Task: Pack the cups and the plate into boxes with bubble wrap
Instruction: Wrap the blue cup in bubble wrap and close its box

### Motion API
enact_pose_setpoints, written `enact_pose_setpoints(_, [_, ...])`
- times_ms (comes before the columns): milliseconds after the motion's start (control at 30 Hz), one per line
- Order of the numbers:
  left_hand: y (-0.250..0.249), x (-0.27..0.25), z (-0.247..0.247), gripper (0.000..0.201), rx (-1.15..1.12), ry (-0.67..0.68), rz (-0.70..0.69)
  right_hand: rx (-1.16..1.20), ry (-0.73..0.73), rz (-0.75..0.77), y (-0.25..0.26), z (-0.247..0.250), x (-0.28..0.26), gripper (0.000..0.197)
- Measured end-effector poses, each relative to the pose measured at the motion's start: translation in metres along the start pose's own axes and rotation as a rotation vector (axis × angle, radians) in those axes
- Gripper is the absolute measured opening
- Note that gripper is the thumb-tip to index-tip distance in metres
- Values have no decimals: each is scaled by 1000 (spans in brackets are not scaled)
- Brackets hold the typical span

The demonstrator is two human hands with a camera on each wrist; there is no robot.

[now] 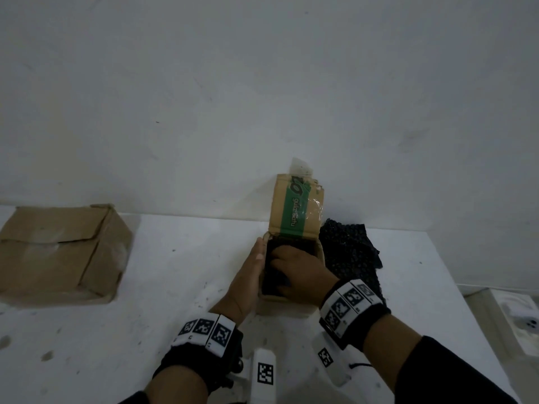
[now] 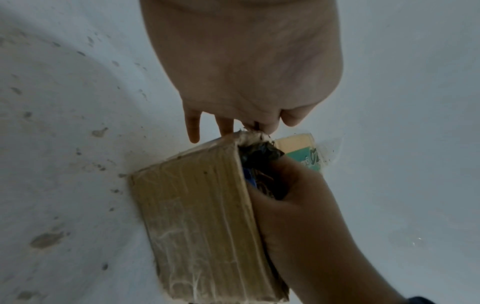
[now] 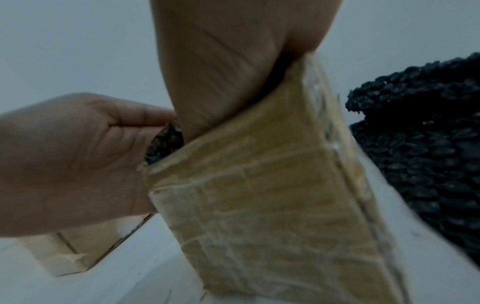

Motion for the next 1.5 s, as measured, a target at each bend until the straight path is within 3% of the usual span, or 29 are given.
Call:
enact_pose_setpoints(433, [11,6,3,46,10,-61,29,-47,-22,-153,1,-13,19,47])
enact_pose_setpoints(633, [18,12,15,50,308,-85,52,8,-19,-40,1,13,0,40])
enact_pose_setpoints(733, [8,11,12,52,638,-216,40,107,-89,-89,-7,40,-21,40])
enact_pose_setpoints(800, [-10,7,-2,51,871,-301,-84,117,-168,-127,-22,58,-39,27])
enact_pose_setpoints(867, [-29,5,-25,52,974,-290,-268,157,-237,-193,-43,73,-57,19])
enact_pose_setpoints(1033, [-49,24,-93,54,1095,-50,-563,260,-319,-395,-106,82,-96,19])
enact_pose_setpoints(1100, [-45,39,-121,54,1142,53,-610,310,-352,-467,-128,75,-108,26])
enact_pose_setpoints(1300, [-11,84,-164,59,1343,194,-502,430,-248,-576,-174,26,-109,61])
enact_pose_setpoints(1500, [17,119,-162,71,1662,183,-170,330,-137,-647,-202,-17,-93,80])
Point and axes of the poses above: each hand's wrist, its own x-axis towards the middle knuckle, its own z-axis out of the back of the hand, y = z × x, the point moved 4 cm from there along x, towards the middle knuckle, and after that the axes turned 2 degrees about -z, right-handed, at the moved point
